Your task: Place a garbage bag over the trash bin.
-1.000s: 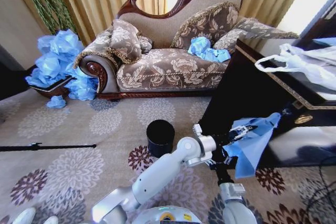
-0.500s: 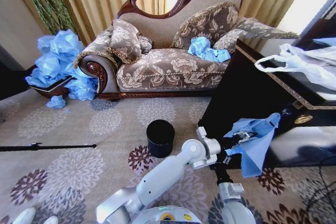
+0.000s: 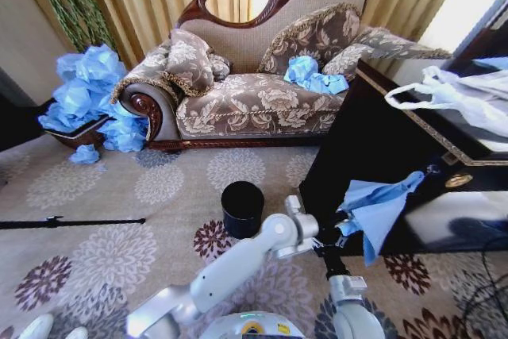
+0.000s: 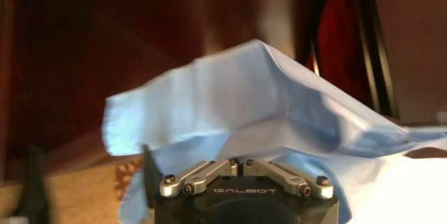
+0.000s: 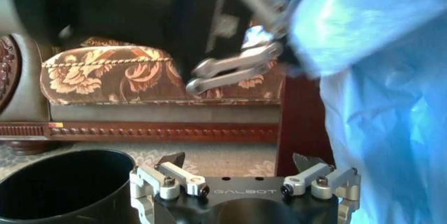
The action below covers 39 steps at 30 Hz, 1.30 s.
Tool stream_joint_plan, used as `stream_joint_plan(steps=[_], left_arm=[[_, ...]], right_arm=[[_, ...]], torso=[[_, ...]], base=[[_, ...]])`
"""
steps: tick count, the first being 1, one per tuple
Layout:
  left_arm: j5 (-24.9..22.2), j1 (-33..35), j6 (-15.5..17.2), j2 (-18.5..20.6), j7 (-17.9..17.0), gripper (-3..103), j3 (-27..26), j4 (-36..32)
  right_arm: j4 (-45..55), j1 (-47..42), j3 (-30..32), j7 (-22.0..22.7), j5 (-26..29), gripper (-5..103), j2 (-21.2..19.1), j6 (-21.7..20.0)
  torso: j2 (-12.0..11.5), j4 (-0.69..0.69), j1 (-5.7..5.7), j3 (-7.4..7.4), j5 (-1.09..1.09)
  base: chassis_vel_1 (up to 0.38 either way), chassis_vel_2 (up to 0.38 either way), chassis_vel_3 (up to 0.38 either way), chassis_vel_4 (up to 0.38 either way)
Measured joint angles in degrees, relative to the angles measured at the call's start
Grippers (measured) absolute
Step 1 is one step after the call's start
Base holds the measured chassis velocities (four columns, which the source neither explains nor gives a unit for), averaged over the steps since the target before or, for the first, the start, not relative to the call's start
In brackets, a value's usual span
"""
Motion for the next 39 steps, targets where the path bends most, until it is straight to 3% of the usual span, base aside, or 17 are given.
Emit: stream_joint_plan(steps=[17,20,24,28,33,39], left_arm=[[2.2,0.4,3.5,13.2,0.0,0,-5.9,-6.8],[2.3,1.4,4.7,18.5,0.5,0,-9.1,-9.1],[2.5,2.4,5.3,22.1,1.0,0,-11.4,-10.4],[4.5,5.0,6.1,26.4,2.7,0,-15.1,-11.8],[9.4,8.0,6.7,29.7,6.0,0,-18.6,-12.3],[11.4,10.5,7.5,32.3,7.9,0,-22.7,-12.7]], right_arm=[[-0.9,-2.5,-9.0,-1.9,-3.1,100,0.1,1.9],[-1.6,-3.4,-11.8,-2.2,-3.7,100,0.0,2.4],[-2.3,-3.6,-12.7,-2.6,-4.2,100,0.0,2.9],[-3.3,-2.8,-13.4,-2.9,-4.3,100,-0.1,3.2],[-3.8,-2.0,-13.6,-3.1,-4.1,100,-0.7,3.2],[-4.7,-1.3,-14.1,-3.3,-4.1,100,-0.8,3.3]], torso=[[0.0,0.00,0.00,0.00,-0.02],[0.0,0.00,0.00,0.00,-0.02],[0.0,0.00,0.00,0.00,-0.02],[0.0,0.01,0.00,0.00,-0.01],[0.0,0.00,0.00,0.00,0.00],[0.0,0.01,0.00,0.00,0.01]], base=[[0.000,0.000,0.000,0.000],[0.000,0.000,0.000,0.000],[0.000,0.000,0.000,0.000],[0.000,0.000,0.000,0.000],[0.000,0.000,0.000,0.000],[0.000,0.000,0.000,0.000]])
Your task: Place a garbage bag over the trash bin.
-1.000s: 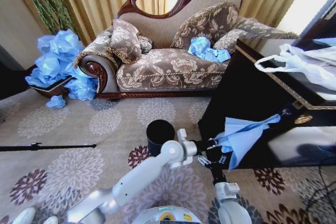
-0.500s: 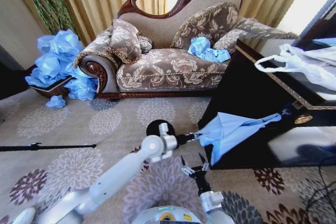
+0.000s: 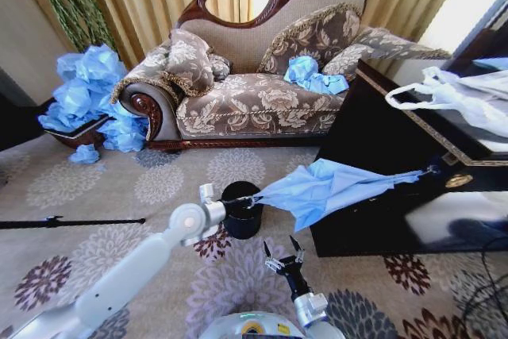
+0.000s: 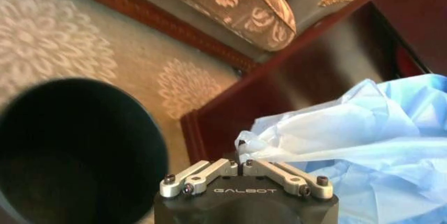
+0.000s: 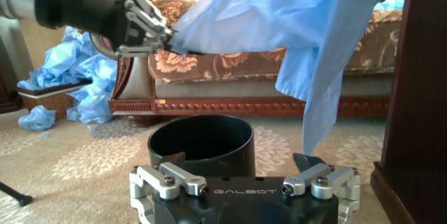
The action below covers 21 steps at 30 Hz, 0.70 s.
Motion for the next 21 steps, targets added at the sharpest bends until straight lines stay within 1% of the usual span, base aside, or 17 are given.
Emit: stream_joint_plan(steps=[1,2,5,9,11,12,13,16,18,21], left_arm=[[0.5,0.8,0.0,0.8,0.6,0,-1.3,-0.1],[0.5,0.8,0.0,0.8,0.6,0,-1.3,-0.1],[2.2,3.1,0.1,2.7,2.4,0,-4.4,-0.3],[3.6,5.0,0.1,4.2,3.3,0,-6.8,-0.4],[4.6,5.9,-0.3,5.2,4.3,0,-7.7,-0.2],[5.8,6.8,-0.7,6.2,5.5,0,-8.3,-0.1],[5.8,6.8,-0.7,6.2,5.5,0,-8.3,-0.1],[7.4,7.5,-1.9,7.3,7.3,0,-10.4,0.2],[7.5,7.1,-2.2,7.3,7.4,0,-11.0,0.2],[7.5,4.5,-2.9,6.9,7.3,0,-11.0,0.1]], right_arm=[[-0.3,0.3,-0.3,0.0,0.0,100,0.0,0.0],[-0.3,0.3,-0.3,0.0,0.0,100,0.0,0.0],[-0.9,1.2,-0.9,0.0,0.0,100,0.0,0.0],[-1.3,1.6,-1.2,0.0,0.0,100,-0.1,0.0],[-1.4,1.8,-1.2,0.0,0.0,100,-0.1,0.0],[-1.5,1.8,-1.2,0.0,0.0,100,-0.2,0.0],[-1.5,1.8,-1.2,0.0,0.0,100,-0.2,0.0],[-1.5,1.8,-0.9,0.0,0.0,100,-0.3,0.1],[-1.5,1.7,-0.9,-0.1,0.0,100,-0.4,0.2],[-1.5,1.5,-1.0,-0.4,0.0,100,-0.4,0.5]], torso=[[0.0,-0.01,0.00,0.00,0.00],[0.0,-0.01,0.00,0.00,0.00],[0.0,0.00,0.00,0.00,0.00],[0.0,0.00,0.00,0.00,0.00],[0.0,-0.01,0.00,0.00,0.00],[0.0,0.00,0.00,0.00,0.00],[0.0,0.00,0.00,0.00,0.00],[0.0,0.01,0.00,0.00,0.01],[0.0,0.01,0.00,0.00,0.00],[0.0,0.00,0.00,0.00,0.00]], base=[[0.000,0.000,0.000,0.000],[0.000,0.000,0.000,0.000],[0.000,0.000,0.000,0.000],[0.000,0.000,0.000,0.000],[0.000,0.000,0.000,0.000],[0.000,0.000,0.000,0.000],[0.000,0.000,0.000,0.000],[0.000,0.000,0.000,0.000],[0.000,0.000,0.000,0.000],[0.000,0.000,0.000,0.000]])
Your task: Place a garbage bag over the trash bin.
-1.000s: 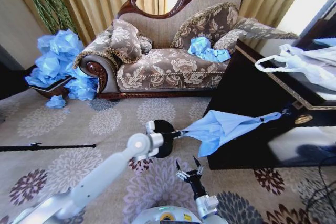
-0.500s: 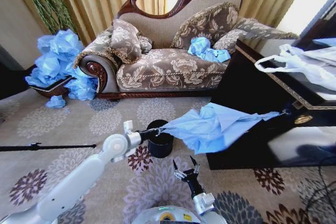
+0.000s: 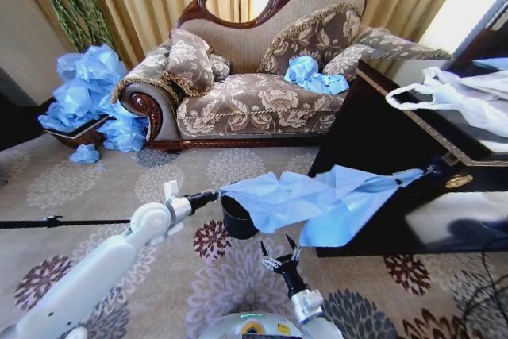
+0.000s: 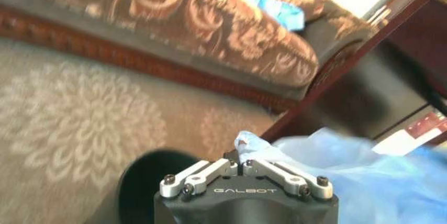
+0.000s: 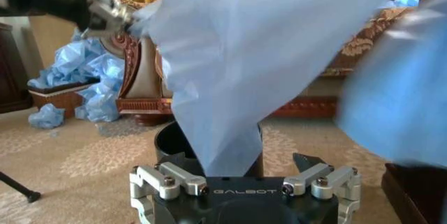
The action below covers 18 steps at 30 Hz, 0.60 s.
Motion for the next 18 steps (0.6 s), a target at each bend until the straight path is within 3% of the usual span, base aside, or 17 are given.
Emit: stream_joint_plan(steps=[11,18], left_arm=[[-2.4,-6.4,-0.2,-0.9,-0.8,0,3.2,-2.5],[-2.4,-5.2,-0.2,-0.2,0.2,0,3.1,-4.2]], right_arm=[[3.1,-4.1,0.8,-1.3,-1.3,100,-1.0,1.9],[9.0,-6.3,2.3,-0.8,3.4,100,-4.1,1.1]], torso=[[0.0,-0.01,0.00,0.00,0.01],[0.0,0.00,0.00,0.00,0.00]], base=[[0.000,0.000,0.000,0.000],[0.000,0.000,0.000,0.000]])
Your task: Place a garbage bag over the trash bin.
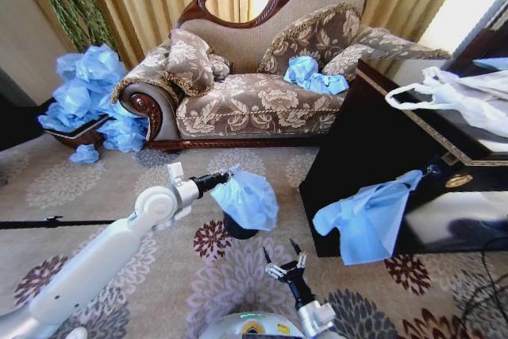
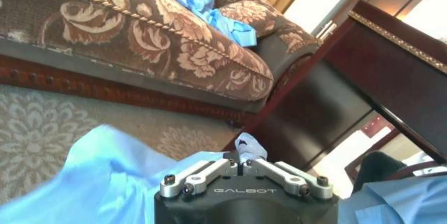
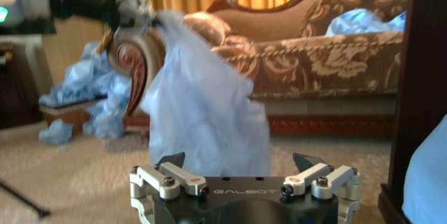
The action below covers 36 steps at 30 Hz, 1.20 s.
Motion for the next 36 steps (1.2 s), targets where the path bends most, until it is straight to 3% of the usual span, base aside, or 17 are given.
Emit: stream_joint_plan(steps=[1,3,4,7,8,10,11,14,16,17,22,23,25,26,29,31,36], left_arm=[[0.0,0.3,0.0,0.1,0.0,0,0.0,-0.4],[0.0,0.3,0.0,0.1,-0.4,0,0.3,-0.8],[0.0,0.3,0.0,0.1,-0.4,0,0.3,-0.8],[-1.0,-0.9,-0.1,0.1,-3.3,0,1.3,-1.2],[-1.0,-0.9,-0.1,0.1,-3.3,0,1.3,-1.2],[-1.8,-2.0,-0.2,-0.2,-6.0,0,1.9,-1.4],[-1.8,-2.0,-0.2,-0.2,-6.0,0,1.9,-1.4],[-2.9,-2.7,-0.6,-0.8,-9.7,0,2.6,-2.0],[-3.0,-2.7,-0.6,-0.9,-9.8,0,2.6,-2.1],[-3.7,-2.7,-0.7,-1.1,-11.4,0,2.6,-3.0],[-4.5,-2.1,-0.9,-1.0,-12.9,0,2.3,-4.9],[-4.8,-1.7,-1.0,-0.8,-13.2,0,1.9,-5.5],[-4.8,-1.3,-1.1,-0.5,-13.3,0,1.6,-6.0],[-4.9,-0.9,-1.4,-0.3,-13.6,0,1.2,-6.4],[-4.9,-0.6,-1.8,-0.2,-14.1,0,0.9,-6.7],[-5.0,-0.6,-2.2,-0.1,-14.7,0,0.5,-6.7],[-6.6,-1.6,-2.4,-0.1,-15.5,0,0.0,-7.1]], right_arm=[[1.3,0.6,-0.1,0.3,2.6,101,-0.7,-0.8],[3.0,2.5,-1.3,0.4,8.5,91,-1.3,-3.3],[3.0,2.5,-1.3,0.4,8.5,91,-1.3,-3.3],[6.2,4.9,-4.3,0.4,19.1,75,-2.0,-7.8],[6.2,4.9,-4.3,0.4,19.1,75,-2.0,-7.8],[7.4,5.9,-6.5,0.3,24.2,64,-2.8,-9.9],[7.4,5.9,-6.5,0.3,24.2,64,-2.8,-9.9],[8.0,6.2,-9.3,-0.4,25.8,48,-3.9,-10.5],[8.0,6.2,-9.4,-0.5,25.8,48,-4.0,-10.5],[7.7,7.0,-11.3,-0.8,25.9,37,-4.7,-10.7],[4.3,10.4,-13.9,-0.7,26.0,26,-4.8,-10.8],[2.6,11.9,-14.8,-0.7,26.0,15,-4.5,-10.8],[1.2,12.8,-15.4,-0.7,25.9,15,-4.1,-10.8],[-0.7,13.7,-16.2,-0.8,25.6,4,-3.4,-10.7],[-2.7,14.2,-17.2,-1.2,24.8,2,-2.4,-10.2],[-4.1,14.4,-17.4,-2.0,23.9,0,-1.5,-9.7],[-4.5,14.9,-17.3,-2.5,20.6,0,0.0,-8.0]], torso=[[0.0,0.00,0.00,0.00,-0.01],[0.0,0.00,0.00,0.00,0.02],[0.0,0.00,0.00,0.00,0.02],[0.0,0.00,0.00,0.00,0.01],[0.0,0.00,0.00,0.00,0.01],[0.0,0.00,0.00,0.00,0.01],[0.0,0.00,0.00,0.00,0.01],[0.0,-0.01,0.00,0.00,0.00],[0.0,-0.01,0.00,0.00,0.00],[0.0,-0.02,0.00,0.00,-0.01],[0.0,-0.01,0.00,0.00,-0.01],[0.0,0.00,0.00,0.00,0.01],[0.0,0.00,0.00,0.00,0.01],[0.0,0.01,0.00,0.00,0.00],[0.0,0.00,0.00,0.00,0.00],[0.0,0.03,0.00,0.00,-0.29],[0.0,0.01,0.00,0.00,-0.33]], base=[[0.000,0.000,0.000,0.000],[0.000,0.000,0.000,0.000],[0.000,0.000,0.000,0.000],[0.000,0.000,0.000,0.000],[0.000,0.000,0.000,0.000],[0.000,0.000,0.000,0.000],[0.000,0.000,0.000,0.000],[0.000,0.000,0.000,0.000],[0.000,0.000,0.000,0.000],[0.000,0.000,0.000,0.000],[0.000,0.000,0.000,0.000],[0.000,0.000,0.000,0.000],[0.000,0.000,0.000,0.000],[0.000,0.000,0.000,0.000],[0.000,0.000,0.000,0.000],[0.000,0.000,0.000,0.000],[0.000,0.000,0.000,0.000]])
